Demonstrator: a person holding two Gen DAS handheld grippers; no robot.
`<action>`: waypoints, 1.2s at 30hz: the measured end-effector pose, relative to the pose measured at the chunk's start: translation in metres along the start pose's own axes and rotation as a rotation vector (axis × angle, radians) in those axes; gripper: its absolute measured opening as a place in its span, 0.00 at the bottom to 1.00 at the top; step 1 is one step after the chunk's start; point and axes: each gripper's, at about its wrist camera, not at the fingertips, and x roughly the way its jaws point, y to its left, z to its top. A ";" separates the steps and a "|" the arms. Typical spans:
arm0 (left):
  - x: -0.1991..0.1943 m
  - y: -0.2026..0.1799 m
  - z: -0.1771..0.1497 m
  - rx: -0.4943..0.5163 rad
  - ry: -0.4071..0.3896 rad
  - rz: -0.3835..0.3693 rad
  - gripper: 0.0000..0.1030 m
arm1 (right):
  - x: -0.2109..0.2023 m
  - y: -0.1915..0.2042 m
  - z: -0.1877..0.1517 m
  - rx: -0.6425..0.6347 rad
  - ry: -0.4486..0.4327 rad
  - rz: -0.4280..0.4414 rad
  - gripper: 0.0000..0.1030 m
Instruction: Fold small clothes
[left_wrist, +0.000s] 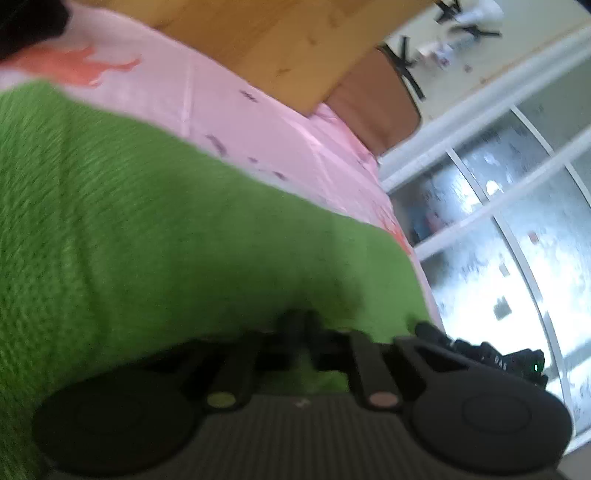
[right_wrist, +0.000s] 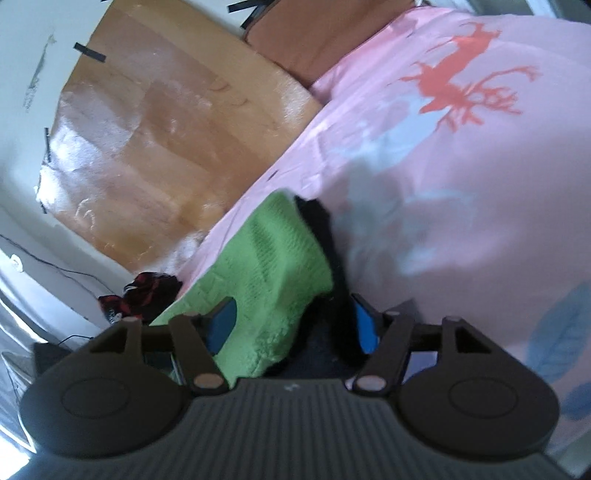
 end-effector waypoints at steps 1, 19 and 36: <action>-0.001 0.004 0.002 -0.026 0.008 -0.014 0.06 | 0.004 0.000 -0.001 0.022 0.017 0.019 0.48; -0.221 0.053 -0.004 -0.122 -0.537 0.053 0.50 | 0.091 0.238 -0.041 -0.643 0.316 0.346 0.32; -0.162 0.043 0.014 -0.070 -0.429 0.073 0.60 | 0.100 0.263 -0.050 -0.749 0.316 0.425 0.56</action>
